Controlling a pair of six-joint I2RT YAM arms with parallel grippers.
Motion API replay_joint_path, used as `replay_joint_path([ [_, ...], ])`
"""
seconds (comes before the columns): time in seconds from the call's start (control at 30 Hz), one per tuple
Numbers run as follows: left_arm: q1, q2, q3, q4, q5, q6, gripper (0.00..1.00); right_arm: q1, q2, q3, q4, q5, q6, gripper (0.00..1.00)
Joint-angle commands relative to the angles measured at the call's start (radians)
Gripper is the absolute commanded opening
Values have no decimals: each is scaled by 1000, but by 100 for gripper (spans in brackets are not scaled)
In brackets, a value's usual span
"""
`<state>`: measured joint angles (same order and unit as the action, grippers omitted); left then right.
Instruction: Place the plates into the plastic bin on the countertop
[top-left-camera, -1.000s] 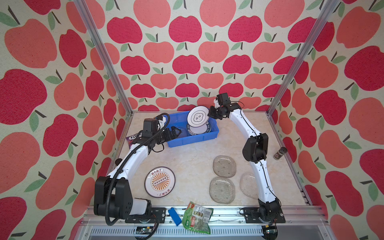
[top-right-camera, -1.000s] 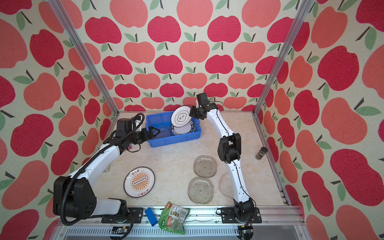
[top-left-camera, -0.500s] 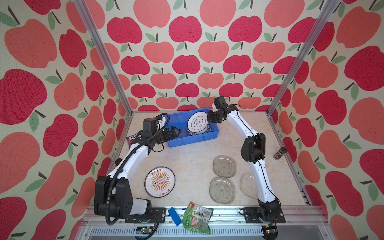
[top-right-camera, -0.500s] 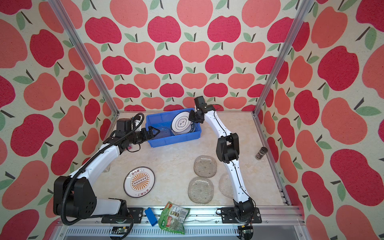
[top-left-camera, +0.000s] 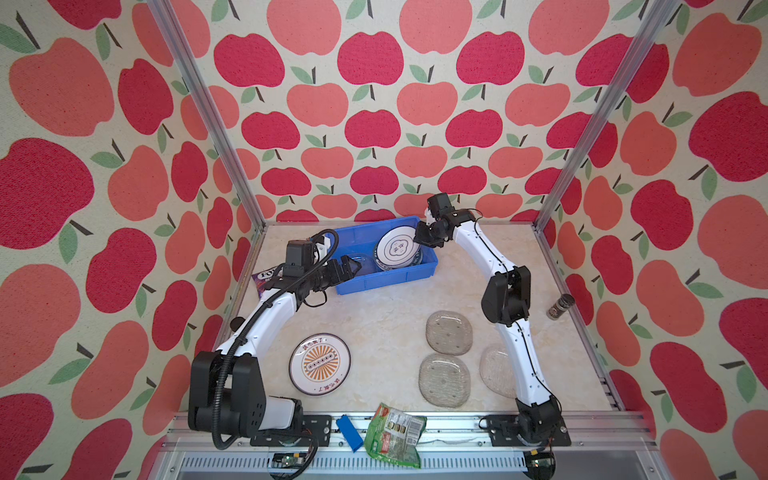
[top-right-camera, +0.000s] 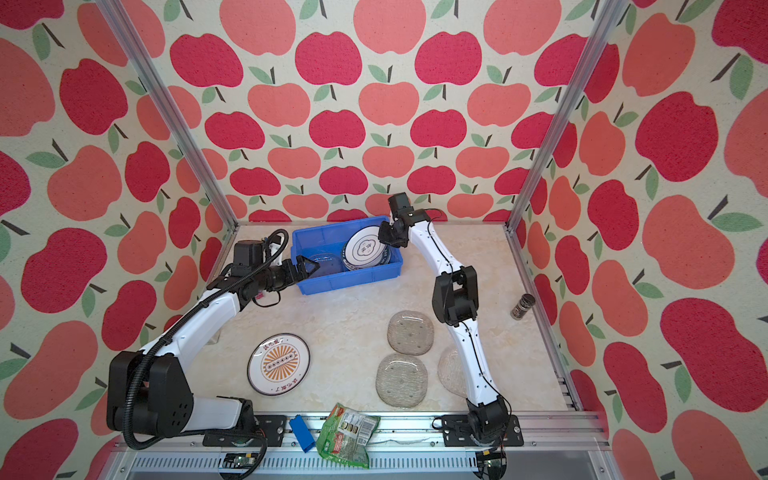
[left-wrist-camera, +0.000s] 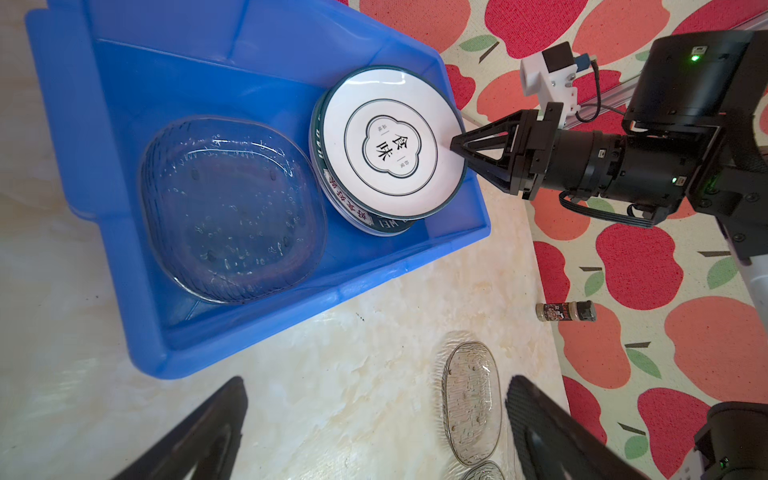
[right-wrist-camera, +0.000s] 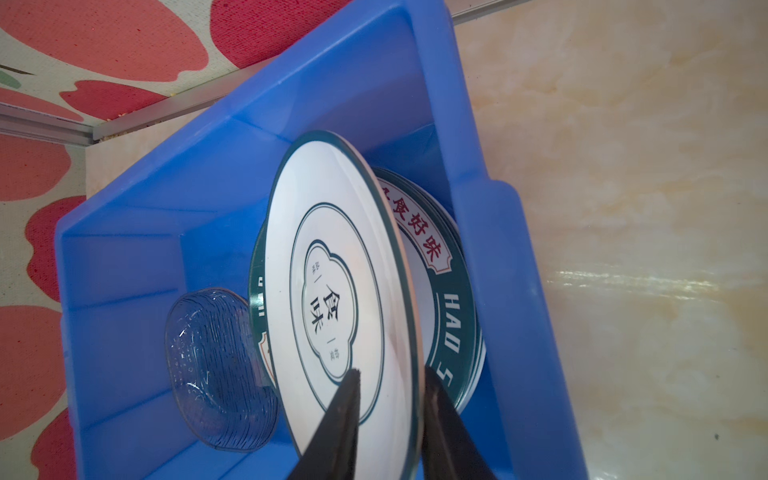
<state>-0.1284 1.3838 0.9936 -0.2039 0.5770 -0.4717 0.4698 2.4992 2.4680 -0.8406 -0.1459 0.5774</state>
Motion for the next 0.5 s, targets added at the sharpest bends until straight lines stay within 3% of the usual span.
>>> replay_joint_path([
  [0.0, 11, -3, -9, 6, 3, 27, 100, 0, 31, 6, -22, 1, -3, 30],
  [0.37, 13, 19, -11, 27, 6, 18, 100, -6, 32, 5, -72, 40, -39, 50],
  [0.47, 12, 24, -10, 35, 7, 15, 100, -10, 45, 25, -86, 34, -41, 50],
])
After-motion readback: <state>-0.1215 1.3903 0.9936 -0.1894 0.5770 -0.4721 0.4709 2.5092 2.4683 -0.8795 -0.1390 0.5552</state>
